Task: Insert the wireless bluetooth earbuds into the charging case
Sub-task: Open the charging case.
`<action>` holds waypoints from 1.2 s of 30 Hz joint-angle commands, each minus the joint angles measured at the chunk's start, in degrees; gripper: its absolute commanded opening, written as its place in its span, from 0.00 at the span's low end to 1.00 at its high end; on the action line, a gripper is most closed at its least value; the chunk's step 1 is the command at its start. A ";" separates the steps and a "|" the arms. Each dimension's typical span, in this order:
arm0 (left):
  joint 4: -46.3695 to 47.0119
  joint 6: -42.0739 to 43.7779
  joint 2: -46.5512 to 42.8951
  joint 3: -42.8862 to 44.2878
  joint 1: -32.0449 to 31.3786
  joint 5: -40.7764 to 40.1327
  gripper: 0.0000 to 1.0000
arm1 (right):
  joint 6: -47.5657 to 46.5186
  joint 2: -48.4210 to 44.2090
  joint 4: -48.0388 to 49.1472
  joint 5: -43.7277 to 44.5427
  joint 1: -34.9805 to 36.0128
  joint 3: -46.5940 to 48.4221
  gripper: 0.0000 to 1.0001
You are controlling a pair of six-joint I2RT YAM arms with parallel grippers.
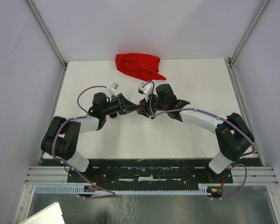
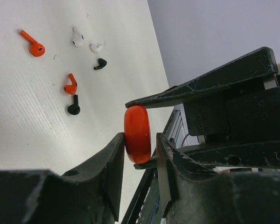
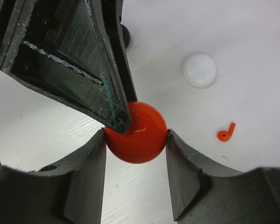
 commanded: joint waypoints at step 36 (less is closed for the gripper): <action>21.70 -13.27 2.14 -3.04 -0.35 -4.73 0.03 | 21.86 -8.26 -9.56 22.26 -2.49 5.00 0.99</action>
